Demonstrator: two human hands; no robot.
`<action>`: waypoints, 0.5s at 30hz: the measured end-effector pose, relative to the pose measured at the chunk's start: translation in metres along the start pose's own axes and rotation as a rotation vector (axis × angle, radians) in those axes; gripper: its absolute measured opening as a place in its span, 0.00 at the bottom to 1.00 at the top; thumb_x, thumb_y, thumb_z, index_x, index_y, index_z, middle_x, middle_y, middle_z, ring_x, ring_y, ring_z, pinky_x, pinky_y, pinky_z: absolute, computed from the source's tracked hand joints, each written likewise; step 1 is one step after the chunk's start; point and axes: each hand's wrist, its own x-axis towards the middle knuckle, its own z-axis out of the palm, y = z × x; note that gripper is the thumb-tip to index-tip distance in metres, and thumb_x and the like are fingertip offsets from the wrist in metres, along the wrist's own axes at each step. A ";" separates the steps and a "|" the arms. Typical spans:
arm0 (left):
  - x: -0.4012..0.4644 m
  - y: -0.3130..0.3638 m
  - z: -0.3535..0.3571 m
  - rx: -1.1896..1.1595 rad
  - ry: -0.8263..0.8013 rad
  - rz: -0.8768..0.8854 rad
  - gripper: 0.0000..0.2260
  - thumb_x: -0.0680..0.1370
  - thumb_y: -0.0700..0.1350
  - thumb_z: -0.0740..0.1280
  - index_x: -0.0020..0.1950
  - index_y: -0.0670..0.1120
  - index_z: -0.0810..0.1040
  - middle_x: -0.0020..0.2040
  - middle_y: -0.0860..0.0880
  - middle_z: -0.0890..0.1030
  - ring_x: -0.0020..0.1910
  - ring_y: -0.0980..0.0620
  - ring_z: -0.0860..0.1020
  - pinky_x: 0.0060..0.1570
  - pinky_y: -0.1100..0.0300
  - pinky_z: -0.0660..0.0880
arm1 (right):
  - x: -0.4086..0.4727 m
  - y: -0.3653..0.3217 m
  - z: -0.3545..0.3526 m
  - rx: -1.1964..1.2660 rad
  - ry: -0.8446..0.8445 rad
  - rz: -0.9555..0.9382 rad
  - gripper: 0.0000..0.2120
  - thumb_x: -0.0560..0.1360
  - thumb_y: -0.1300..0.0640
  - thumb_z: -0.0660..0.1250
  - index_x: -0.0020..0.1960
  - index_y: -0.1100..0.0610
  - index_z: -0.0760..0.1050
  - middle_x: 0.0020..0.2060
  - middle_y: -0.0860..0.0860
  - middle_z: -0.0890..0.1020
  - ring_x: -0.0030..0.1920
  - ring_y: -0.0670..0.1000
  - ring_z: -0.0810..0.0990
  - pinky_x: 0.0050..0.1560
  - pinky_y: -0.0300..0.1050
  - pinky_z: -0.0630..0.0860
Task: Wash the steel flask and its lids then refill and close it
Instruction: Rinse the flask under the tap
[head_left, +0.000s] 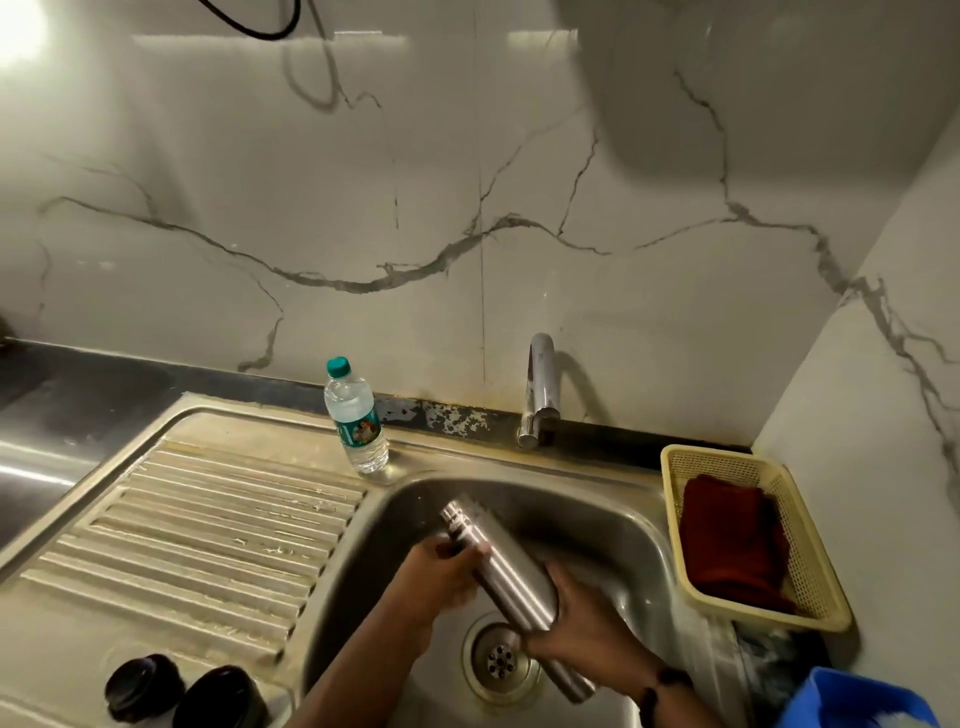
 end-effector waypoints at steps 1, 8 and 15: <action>-0.002 -0.005 -0.002 -0.015 0.000 -0.091 0.08 0.78 0.40 0.70 0.54 0.37 0.79 0.39 0.44 0.82 0.34 0.51 0.82 0.38 0.58 0.80 | -0.002 0.006 0.005 0.016 0.017 0.062 0.39 0.58 0.40 0.77 0.64 0.38 0.63 0.53 0.41 0.80 0.48 0.41 0.81 0.49 0.43 0.80; -0.010 -0.039 -0.017 -0.016 0.116 -0.209 0.02 0.80 0.34 0.66 0.47 0.38 0.77 0.39 0.41 0.80 0.34 0.46 0.81 0.32 0.57 0.80 | -0.008 0.018 0.035 -0.338 0.061 0.211 0.49 0.58 0.37 0.70 0.76 0.47 0.56 0.60 0.49 0.79 0.56 0.52 0.80 0.48 0.44 0.75; -0.006 -0.060 -0.023 0.598 0.160 0.229 0.17 0.72 0.37 0.73 0.58 0.48 0.79 0.55 0.49 0.83 0.53 0.50 0.82 0.55 0.56 0.79 | -0.007 0.017 0.034 -0.650 -0.105 0.121 0.40 0.60 0.37 0.72 0.68 0.43 0.65 0.60 0.48 0.79 0.60 0.53 0.78 0.51 0.44 0.73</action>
